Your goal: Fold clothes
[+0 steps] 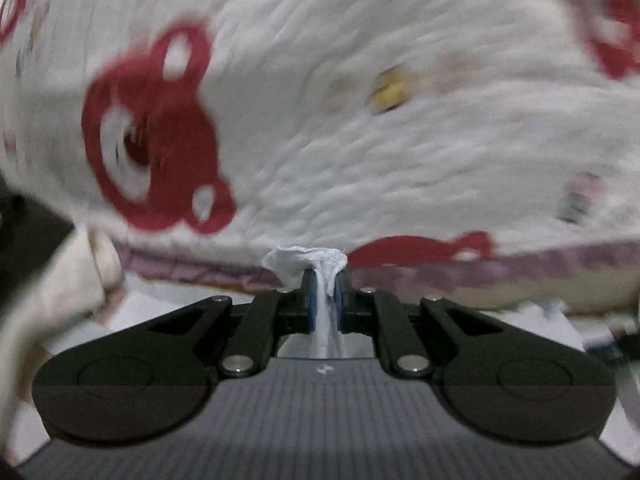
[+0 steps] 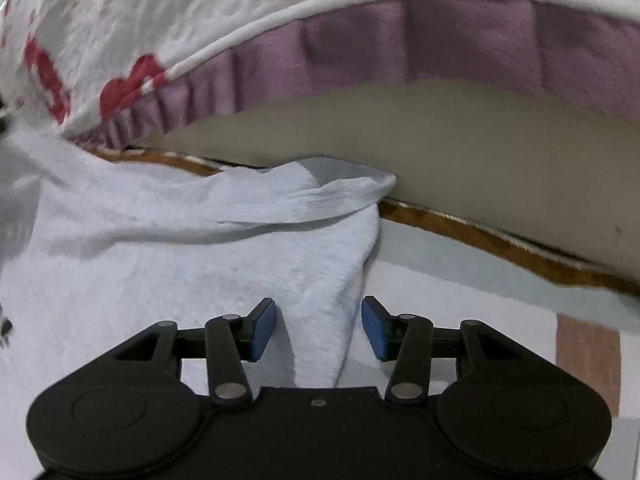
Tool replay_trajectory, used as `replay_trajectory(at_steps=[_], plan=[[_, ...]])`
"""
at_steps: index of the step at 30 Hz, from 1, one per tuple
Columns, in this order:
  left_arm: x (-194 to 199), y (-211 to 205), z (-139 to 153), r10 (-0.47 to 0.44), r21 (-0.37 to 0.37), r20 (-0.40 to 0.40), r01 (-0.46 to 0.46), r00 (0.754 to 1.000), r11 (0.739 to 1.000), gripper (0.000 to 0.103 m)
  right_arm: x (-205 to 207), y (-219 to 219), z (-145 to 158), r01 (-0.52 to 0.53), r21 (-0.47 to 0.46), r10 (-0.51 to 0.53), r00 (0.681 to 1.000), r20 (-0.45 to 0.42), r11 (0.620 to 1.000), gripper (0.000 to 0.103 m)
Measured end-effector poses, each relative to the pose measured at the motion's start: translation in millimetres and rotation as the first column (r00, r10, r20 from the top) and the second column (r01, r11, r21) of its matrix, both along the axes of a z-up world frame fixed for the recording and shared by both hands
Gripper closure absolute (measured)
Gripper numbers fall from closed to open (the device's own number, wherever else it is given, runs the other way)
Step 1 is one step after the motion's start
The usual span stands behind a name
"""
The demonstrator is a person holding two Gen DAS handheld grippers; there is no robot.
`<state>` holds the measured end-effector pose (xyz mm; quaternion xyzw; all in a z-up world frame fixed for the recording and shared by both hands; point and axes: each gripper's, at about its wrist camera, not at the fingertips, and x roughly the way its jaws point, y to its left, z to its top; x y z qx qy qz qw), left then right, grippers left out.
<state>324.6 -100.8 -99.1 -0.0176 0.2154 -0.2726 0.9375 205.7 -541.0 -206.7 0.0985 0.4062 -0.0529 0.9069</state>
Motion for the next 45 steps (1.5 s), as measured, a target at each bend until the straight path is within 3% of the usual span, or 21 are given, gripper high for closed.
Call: replay_trajectory(at_steps=[2, 5, 8, 10, 12, 14, 22, 25, 28, 30, 31, 34, 36, 38, 40, 41, 42, 45], plan=[[-42, 22, 7, -0.020, -0.055, -0.003, 0.020, 1.000, 0.998, 0.095, -3, -10, 3, 0.052, 0.069, -0.052, 0.999, 0.010, 0.996, 0.051], [-89, 50, -6, 0.020, -0.107, -0.122, -0.033, 0.992, 0.994, 0.095, -14, -26, 10, 0.149, 0.172, -0.162, 0.985, 0.062, 0.974, 0.052], [-114, 63, -35, 0.109, -0.021, -0.263, -0.118, 0.959, 0.993, 0.095, -24, -46, 13, 0.256, 0.318, -0.292, 0.954, 0.068, 0.913, 0.051], [-123, 76, -54, 0.172, -0.021, -0.335, -0.190, 0.926, 0.982, 0.097, -29, -56, 9, 0.296, 0.415, -0.342, 0.939, 0.041, 0.861, 0.051], [-123, 82, -59, 0.194, -0.027, -0.358, -0.217, 0.913, 0.976, 0.101, -32, -61, 3, 0.318, 0.481, -0.372, 0.928, 0.018, 0.817, 0.051], [-119, 85, -59, 0.201, -0.036, -0.366, -0.229, 0.909, 0.973, 0.101, -30, -60, -2, 0.313, 0.504, -0.367, 0.930, 0.009, 0.805, 0.051], [-114, 95, -62, 0.180, -0.056, -0.374, -0.215, 0.910, 0.975, 0.097, -2, -42, 14, 0.142, 0.432, -0.212, 0.970, 0.118, 0.890, 0.049], [-113, 94, -59, 0.168, -0.037, -0.334, -0.191, 0.927, 0.981, 0.097, 17, -44, 6, 0.166, 0.406, -0.216, 0.973, 0.082, 0.899, 0.047], [-112, 95, -60, 0.143, -0.048, -0.321, -0.166, 0.936, 0.985, 0.091, 31, -42, -4, 0.180, 0.325, -0.209, 0.976, 0.057, 0.928, 0.046], [-110, 95, -62, 0.129, -0.054, -0.320, -0.154, 0.939, 0.987, 0.079, 34, -37, -5, 0.139, 0.284, -0.167, 0.983, 0.079, 0.949, 0.060], [-109, 95, -64, 0.132, -0.050, -0.318, -0.155, 0.939, 0.987, 0.077, 33, -34, -4, 0.104, 0.269, -0.135, 0.986, 0.100, 0.957, 0.096], [-103, 93, -71, 0.147, -0.042, -0.286, -0.166, 0.947, 0.985, 0.069, 22, -25, 14, 0.052, 0.198, -0.079, 0.988, 0.131, 0.979, 0.099], [-95, 91, -77, 0.151, -0.067, -0.281, -0.176, 0.948, 0.982, 0.051, 13, -19, 29, 0.030, 0.143, -0.051, 0.988, 0.143, 0.989, 0.099], [-86, 86, -86, 0.123, -0.084, -0.313, -0.156, 0.942, 0.984, 0.046, 3, -12, 43, 0.009, 0.087, -0.022, 0.988, 0.154, 0.996, 0.099], [-81, 81, -91, 0.093, -0.097, -0.365, -0.137, 0.926, 0.986, 0.050, -6, -4, 58, -0.028, 0.013, 0.026, 0.989, 0.144, 1.000, 0.100], [-79, 79, -93, 0.078, -0.104, -0.393, -0.129, 0.916, 0.986, 0.069, -11, -1, 64, -0.047, -0.024, 0.049, 0.990, 0.131, 0.999, 0.100], [-81, 79, -91, 0.082, -0.109, -0.394, -0.135, 0.916, 0.985, 0.097, -15, -1, 67, -0.045, -0.042, 0.050, 0.992, 0.119, 0.998, 0.100], [-114, 96, -55, 0.151, -0.127, -0.309, -0.197, 0.939, 0.972, 0.099, -32, -12, 77, 0.002, -0.004, -0.002, 0.998, 0.066, 1.000, 0.100]])
